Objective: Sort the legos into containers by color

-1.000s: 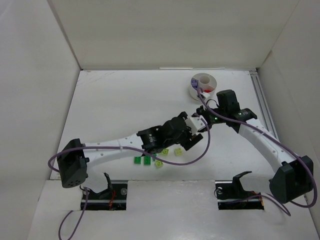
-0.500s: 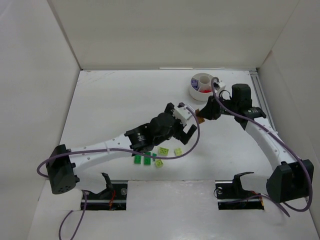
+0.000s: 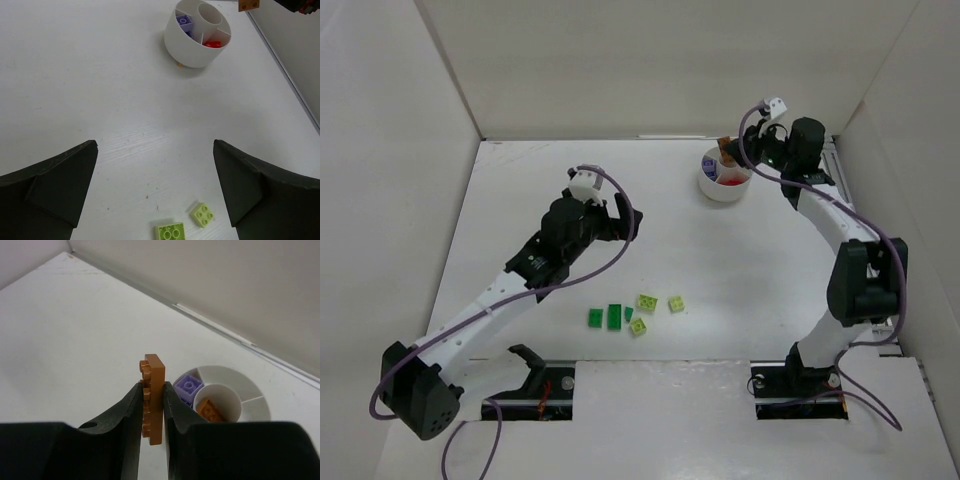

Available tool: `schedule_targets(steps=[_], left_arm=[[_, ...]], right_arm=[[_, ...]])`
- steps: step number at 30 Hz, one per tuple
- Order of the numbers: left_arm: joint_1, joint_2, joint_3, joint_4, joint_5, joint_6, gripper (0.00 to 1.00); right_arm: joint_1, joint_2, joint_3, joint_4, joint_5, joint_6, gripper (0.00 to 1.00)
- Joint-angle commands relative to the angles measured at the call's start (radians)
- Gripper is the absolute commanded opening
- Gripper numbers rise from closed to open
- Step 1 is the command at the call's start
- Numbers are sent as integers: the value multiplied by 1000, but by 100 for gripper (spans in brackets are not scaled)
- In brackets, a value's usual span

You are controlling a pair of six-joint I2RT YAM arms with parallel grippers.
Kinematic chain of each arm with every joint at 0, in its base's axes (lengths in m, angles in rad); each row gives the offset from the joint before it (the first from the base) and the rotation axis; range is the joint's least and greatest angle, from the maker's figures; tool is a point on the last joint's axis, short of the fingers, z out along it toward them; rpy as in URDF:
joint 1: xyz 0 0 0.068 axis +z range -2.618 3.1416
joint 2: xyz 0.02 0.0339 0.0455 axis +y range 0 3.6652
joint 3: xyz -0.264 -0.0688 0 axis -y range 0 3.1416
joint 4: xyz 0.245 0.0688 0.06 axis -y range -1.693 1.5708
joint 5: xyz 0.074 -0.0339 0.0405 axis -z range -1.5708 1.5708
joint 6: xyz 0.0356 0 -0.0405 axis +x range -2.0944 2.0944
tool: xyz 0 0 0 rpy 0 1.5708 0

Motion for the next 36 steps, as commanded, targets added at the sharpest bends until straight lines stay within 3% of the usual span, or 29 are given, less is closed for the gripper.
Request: schedule_targets(steps=[1,6,10,18,29,36], left_arm=[[45,-3,1,7,73,-42,100],[136,84,27,7,156,-33,100],[186,140,50,39,256,-12,100],[204,172,61,48,265,-1,100],[213,200,70,28,265,-1,100],[213,209,79,7,274,-10,100]], right_arm=[[-27,95,79,213,-44,-44,0],[-38,254,172,319,-97,-32,0],[-38,304,181,356,-55,-32,0],[-56,393,221,356,-53,-32,3],[-65,384,163,356,-29,-41,7],[-75,384,142,356,-29,-41,32]])
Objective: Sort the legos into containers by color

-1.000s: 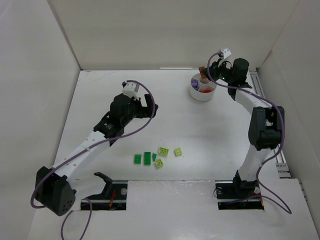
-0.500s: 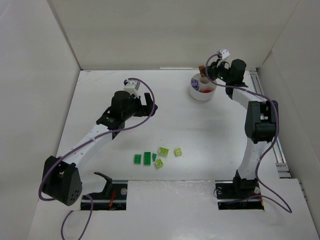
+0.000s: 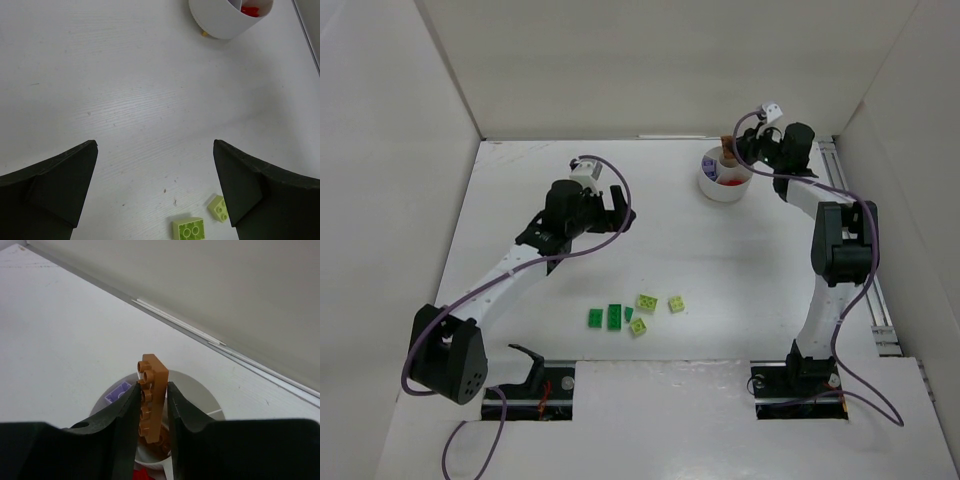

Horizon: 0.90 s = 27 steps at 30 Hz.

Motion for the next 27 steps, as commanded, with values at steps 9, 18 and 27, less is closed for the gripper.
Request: schedule_targets(steps=[9,18,27], left_arm=[[7,-46,8,-7,29,-48,100],[7,-121,-60,-160,25,-190,100],[7,-232,-124,-359,-126,-420,100]], right_arm=[[-9,-35,-25,63,7,-14,48],[69,-261,-141,-145,175,-72,99],[369,-641,-410,-442,652,40,99]])
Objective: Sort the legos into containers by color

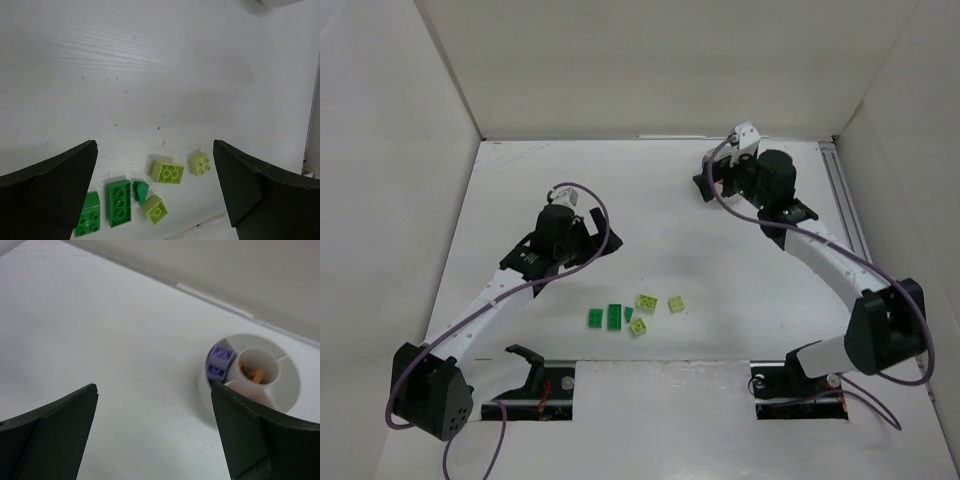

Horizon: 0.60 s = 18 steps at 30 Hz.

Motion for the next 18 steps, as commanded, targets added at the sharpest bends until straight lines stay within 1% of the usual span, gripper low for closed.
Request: schedule_targets(steps=[1,2,3,4,5,7,8,10,12,14,18], left_arm=[[7,-45,-17,-147,-93,-148,100],[7,-45,-17,-178,-93,-168,100],[7,-55,-17,-205,-104,-187,100],[7,-55,-26,-245,-104,-226,100],[7,-64,-44,-256,-104,-243,100],[7,-94,-73,-265,-113,-277,100],[7,-108,-101,-265,-113,-305,100],[7,-156,-124,-265,-113,-314,100],[7,-203,-146,-265,-113,-336,100],[7,-228,-146,-276,-127,-336,100],[7,-263,-146,-340,-163,-345,100]], right_arm=[[161,-73,-68,-207,262,67,99],[206,-94,-81,-306,308,82,99],[248,-94,-81,-354,344,96,99],[289,-103,-94,-402,411,119,99],[358,-103,-113,-475,425,142,99],[415,-103,-136,-523,447,208,99],[462,-103,-153,-534,447,225,99],[501,-123,-205,-534,430,269,99],[547,-123,-248,-523,395,279,99],[578,-123,-257,-513,370,302,99],[653,-62,-268,-513,361,328,99]])
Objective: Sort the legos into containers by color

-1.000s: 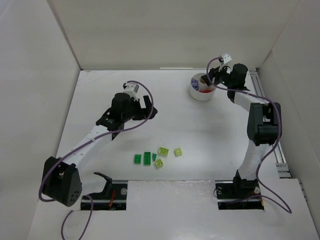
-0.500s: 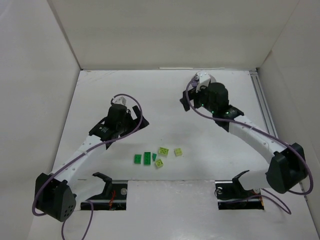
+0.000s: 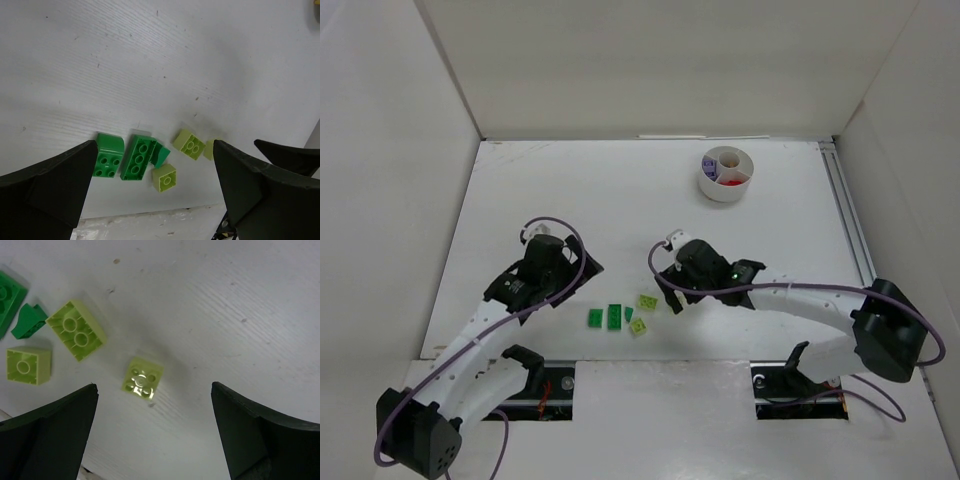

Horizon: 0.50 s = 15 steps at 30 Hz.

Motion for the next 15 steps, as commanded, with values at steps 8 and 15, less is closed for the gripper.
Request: schedule_targets(steps=[8,15], left_arm=[[7,-73,0,-86,-72,-37,100],[7,-83,-9,-86,-72,-28,100]], right_arm=[[76,92,-20,41,-1,121,91],[76,164,-5,75,29,132,59]])
